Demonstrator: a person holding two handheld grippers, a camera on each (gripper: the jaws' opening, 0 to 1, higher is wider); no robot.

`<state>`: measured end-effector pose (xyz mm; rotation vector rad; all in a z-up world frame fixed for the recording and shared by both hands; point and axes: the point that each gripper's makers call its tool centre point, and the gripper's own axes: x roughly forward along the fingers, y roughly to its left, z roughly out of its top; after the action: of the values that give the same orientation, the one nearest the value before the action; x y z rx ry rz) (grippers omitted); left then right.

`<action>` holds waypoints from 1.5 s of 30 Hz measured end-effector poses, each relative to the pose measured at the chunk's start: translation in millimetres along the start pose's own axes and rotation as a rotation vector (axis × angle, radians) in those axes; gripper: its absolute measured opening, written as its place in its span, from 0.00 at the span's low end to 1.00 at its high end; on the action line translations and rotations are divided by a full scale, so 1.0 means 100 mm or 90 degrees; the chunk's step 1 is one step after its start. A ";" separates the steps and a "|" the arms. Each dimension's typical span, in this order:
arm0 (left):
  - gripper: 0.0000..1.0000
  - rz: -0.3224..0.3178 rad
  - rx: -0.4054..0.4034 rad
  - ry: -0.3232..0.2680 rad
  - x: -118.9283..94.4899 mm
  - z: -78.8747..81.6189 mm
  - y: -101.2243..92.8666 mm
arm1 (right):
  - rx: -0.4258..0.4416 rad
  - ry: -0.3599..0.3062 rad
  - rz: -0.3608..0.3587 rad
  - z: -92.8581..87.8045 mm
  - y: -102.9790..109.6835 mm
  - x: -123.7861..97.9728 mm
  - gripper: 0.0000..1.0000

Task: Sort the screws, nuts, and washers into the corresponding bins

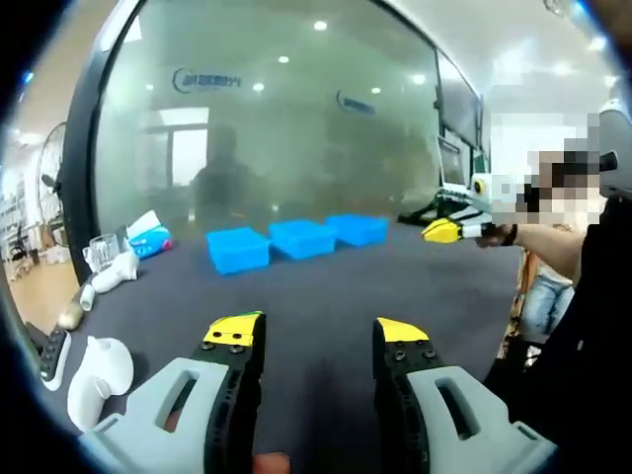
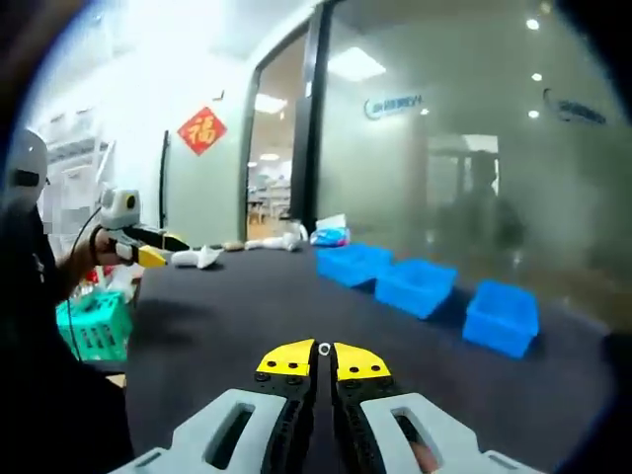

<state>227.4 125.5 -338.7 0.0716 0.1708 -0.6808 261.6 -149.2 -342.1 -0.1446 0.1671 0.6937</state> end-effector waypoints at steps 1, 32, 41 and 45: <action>0.43 -0.001 0.001 0.001 0.00 0.00 -0.01 | 0.003 -0.009 -0.006 0.02 -0.01 -0.02 0.03; 0.42 -0.004 0.004 -0.006 -0.01 0.04 -0.05 | 0.050 -0.068 -0.042 0.73 -0.59 0.84 0.03; 0.42 -0.001 -0.001 -0.010 -0.01 0.04 -0.01 | 0.049 -0.026 -0.106 0.80 -1.11 1.59 0.03; 0.42 -0.002 -0.001 -0.007 0.00 0.02 0.00 | 0.027 0.013 -0.121 0.71 -1.24 1.90 0.03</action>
<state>227.5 125.0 -336.8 0.0657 0.1613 -0.6840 492.8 -111.7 -301.4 -0.1256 0.1839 0.4993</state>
